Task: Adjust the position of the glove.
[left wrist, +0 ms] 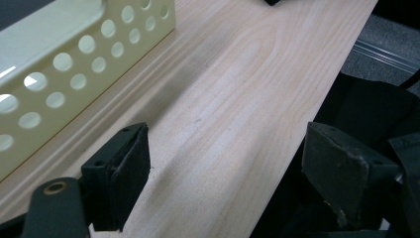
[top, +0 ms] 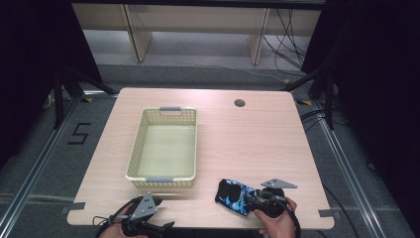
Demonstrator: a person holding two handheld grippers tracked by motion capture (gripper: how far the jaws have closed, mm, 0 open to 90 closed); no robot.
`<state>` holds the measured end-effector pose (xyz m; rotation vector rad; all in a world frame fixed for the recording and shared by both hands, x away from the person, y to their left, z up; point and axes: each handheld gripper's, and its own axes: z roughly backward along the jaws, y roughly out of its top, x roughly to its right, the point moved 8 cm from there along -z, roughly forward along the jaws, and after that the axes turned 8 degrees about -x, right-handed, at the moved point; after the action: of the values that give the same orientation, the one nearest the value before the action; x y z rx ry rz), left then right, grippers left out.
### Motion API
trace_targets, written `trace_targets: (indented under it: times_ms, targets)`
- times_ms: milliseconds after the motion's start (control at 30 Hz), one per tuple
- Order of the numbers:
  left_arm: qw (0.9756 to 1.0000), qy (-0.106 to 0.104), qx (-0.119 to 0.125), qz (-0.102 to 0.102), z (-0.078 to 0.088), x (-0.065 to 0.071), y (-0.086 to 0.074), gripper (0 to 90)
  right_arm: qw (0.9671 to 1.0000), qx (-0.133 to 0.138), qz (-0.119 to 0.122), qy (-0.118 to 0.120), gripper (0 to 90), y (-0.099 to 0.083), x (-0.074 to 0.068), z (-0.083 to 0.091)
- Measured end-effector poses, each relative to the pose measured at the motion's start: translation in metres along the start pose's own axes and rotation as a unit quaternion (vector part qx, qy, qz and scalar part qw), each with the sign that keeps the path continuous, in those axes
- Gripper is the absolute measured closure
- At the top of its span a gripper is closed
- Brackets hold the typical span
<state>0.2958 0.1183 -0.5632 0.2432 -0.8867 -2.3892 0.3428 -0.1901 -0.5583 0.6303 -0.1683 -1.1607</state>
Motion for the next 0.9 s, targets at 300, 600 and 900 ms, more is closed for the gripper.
trace_targets:
  times_ms: [300,600,900]
  targets:
    - [0.9999,0.0,0.003,-0.01,0.001,0.0,0.001,18.4,0.9986,-0.019,0.048,-0.011,66.0,-0.004,-0.003,-0.006]
    - [0.9999,-0.008,0.004,0.009,-0.001,0.002,0.001,18.6,0.9975,-0.006,0.047,0.053,78.6,-0.004,0.0,-0.006]
    - [0.9973,-0.055,0.014,0.046,-0.014,0.015,0.021,22.3,0.9946,-0.019,0.064,0.079,78.6,-0.004,0.0,-0.007]
